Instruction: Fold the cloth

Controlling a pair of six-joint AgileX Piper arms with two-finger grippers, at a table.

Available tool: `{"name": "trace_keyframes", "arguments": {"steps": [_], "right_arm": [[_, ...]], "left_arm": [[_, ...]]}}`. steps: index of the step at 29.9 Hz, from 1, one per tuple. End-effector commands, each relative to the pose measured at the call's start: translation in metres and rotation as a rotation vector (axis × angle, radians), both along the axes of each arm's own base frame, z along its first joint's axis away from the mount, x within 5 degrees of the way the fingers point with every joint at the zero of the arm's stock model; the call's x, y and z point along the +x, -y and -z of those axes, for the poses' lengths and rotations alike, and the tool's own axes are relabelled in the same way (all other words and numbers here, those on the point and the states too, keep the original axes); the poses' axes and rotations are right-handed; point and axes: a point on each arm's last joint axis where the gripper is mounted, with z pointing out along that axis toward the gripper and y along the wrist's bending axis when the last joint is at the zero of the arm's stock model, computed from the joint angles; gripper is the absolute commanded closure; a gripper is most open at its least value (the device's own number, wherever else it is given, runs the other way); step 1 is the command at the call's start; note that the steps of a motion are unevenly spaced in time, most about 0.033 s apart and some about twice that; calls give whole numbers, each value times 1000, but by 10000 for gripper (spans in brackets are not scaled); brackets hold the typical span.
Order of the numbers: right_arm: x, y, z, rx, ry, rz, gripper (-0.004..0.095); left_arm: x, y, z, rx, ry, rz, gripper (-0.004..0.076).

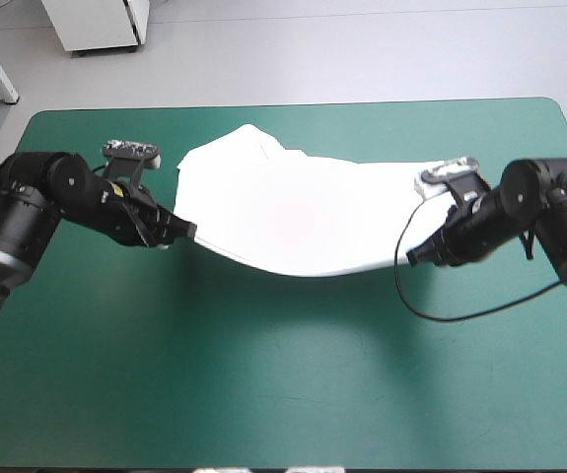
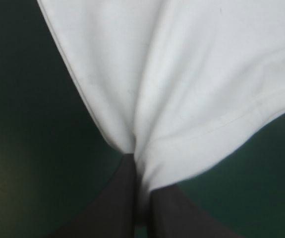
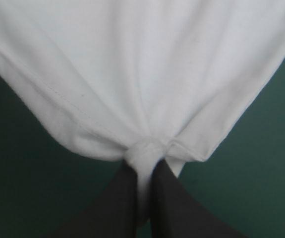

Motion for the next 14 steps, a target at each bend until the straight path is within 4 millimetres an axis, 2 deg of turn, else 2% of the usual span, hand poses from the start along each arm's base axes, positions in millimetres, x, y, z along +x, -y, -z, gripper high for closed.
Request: {"name": "trace_keyframes", "arguments": {"steps": [1,5,8,11,14], "right_arm": [[-38,12,17,-84,-35,15,925],[-74,22,49,-130,-115,11,925],[-95,26,65,-137,-153,11,925],[-108,28,74,-140,-170,10,925],[-113,29,80,-145,-182,10,925]], "left_arm": [[-37,-1,-1,44,-2,40,733],[-58,-6,27,53,-80,41,733],[-70,-10,53,76,-155,45,733],[-76,-11,76,79,-187,44,733],[-80,-9,95,61,-228,65,733]]}}
